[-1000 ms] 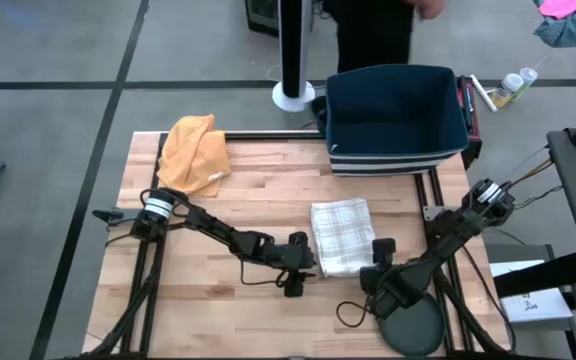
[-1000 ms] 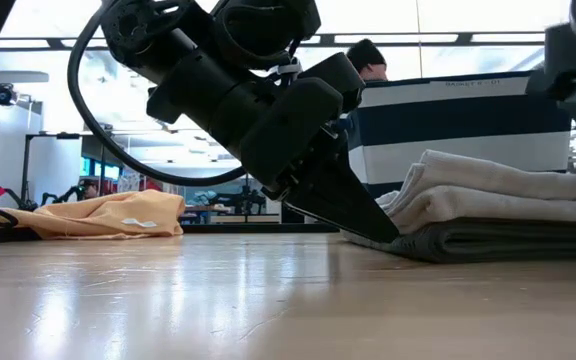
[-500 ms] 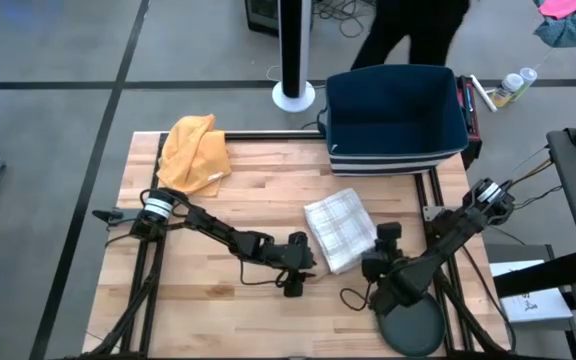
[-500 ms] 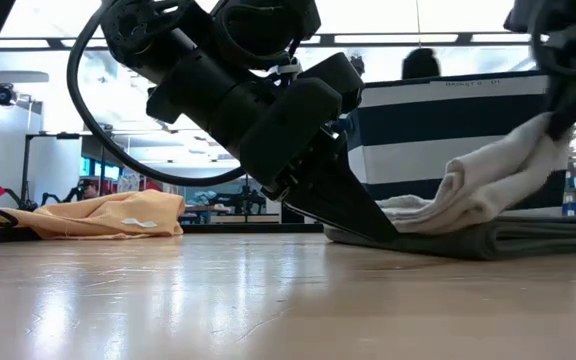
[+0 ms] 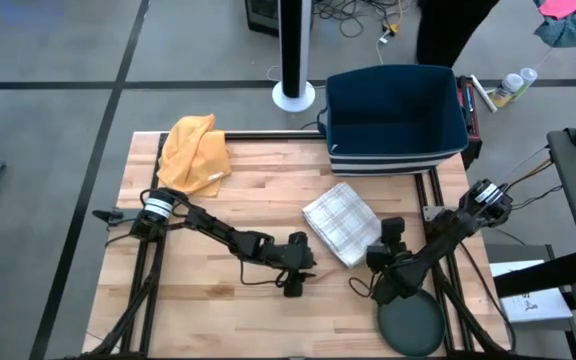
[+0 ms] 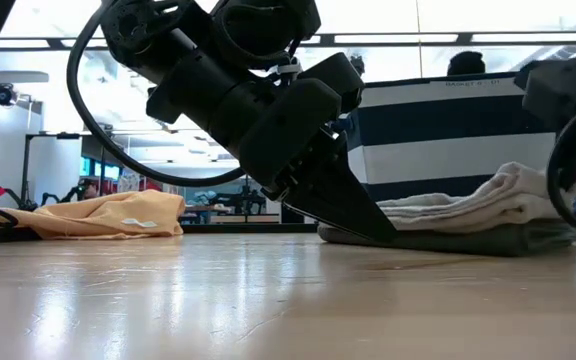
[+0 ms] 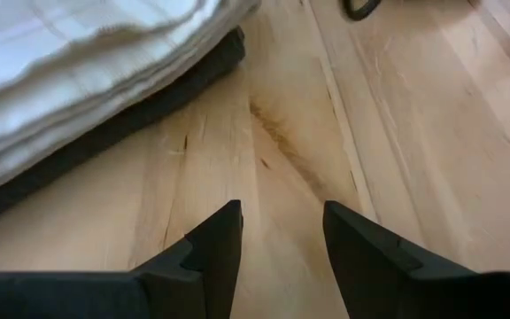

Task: Fold kitchen towel into neat rectangle
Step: Stack the white patterned towel on top of the gray towel

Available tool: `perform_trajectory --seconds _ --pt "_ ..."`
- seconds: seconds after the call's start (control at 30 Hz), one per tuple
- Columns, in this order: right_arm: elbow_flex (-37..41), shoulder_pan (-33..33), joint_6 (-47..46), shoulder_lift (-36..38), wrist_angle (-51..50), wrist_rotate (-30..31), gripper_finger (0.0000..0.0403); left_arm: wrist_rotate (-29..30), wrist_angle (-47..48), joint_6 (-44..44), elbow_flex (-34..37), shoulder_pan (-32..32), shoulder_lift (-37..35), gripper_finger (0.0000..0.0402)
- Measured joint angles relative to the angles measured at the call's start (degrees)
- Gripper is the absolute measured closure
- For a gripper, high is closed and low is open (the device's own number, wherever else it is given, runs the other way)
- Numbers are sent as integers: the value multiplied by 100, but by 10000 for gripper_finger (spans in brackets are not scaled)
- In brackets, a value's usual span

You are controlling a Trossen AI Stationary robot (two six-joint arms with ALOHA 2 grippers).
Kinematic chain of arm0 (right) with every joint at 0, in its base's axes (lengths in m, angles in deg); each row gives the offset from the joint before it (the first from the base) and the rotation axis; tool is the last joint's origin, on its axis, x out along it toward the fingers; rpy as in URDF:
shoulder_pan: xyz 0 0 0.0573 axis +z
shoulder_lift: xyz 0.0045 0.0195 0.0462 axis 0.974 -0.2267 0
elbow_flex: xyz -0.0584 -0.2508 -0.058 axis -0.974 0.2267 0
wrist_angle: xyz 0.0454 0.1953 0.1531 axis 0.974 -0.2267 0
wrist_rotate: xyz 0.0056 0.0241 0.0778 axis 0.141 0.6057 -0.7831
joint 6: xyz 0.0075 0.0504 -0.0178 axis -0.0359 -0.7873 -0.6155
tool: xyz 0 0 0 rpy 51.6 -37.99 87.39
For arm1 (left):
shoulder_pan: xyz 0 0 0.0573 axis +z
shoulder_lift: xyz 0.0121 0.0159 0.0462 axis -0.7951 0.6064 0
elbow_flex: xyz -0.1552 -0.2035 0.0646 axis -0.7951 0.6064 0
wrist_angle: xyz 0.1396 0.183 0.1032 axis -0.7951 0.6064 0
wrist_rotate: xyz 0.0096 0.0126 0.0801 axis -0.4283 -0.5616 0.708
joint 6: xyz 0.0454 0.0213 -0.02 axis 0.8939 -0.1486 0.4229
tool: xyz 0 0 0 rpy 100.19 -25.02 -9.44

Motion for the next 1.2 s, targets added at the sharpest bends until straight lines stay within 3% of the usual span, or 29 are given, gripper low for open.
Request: perform_trajectory --seconds 0.2,0.37,0.47,0.63,0.8,0.87,1.07,1.2 --pt "-230 -68 -156 50 -386 1089 387 0 -11 2 0 0 0 249" --pt "514 -203 -192 75 337 416 386 0 -9 2 0 0 0 249" --pt "717 -261 -381 75 501 123 360 0 -9 2 0 0 0 249" --pt "463 -273 -399 125 228 124 294 0 0 1 0 0 0 249" --pt "-225 -227 -431 166 -1082 5 228 2 42 2 0 0 0 249" --pt "-420 -128 -468 378 -1278 44 213 2 41 25 0 0 0 249" --pt "-195 7 -807 1753 -490 -295 212 2 42 66 0 -7 0 249" --pt "302 -129 -1011 2652 798 13 234 1 44 106 0 -13 -1 249"
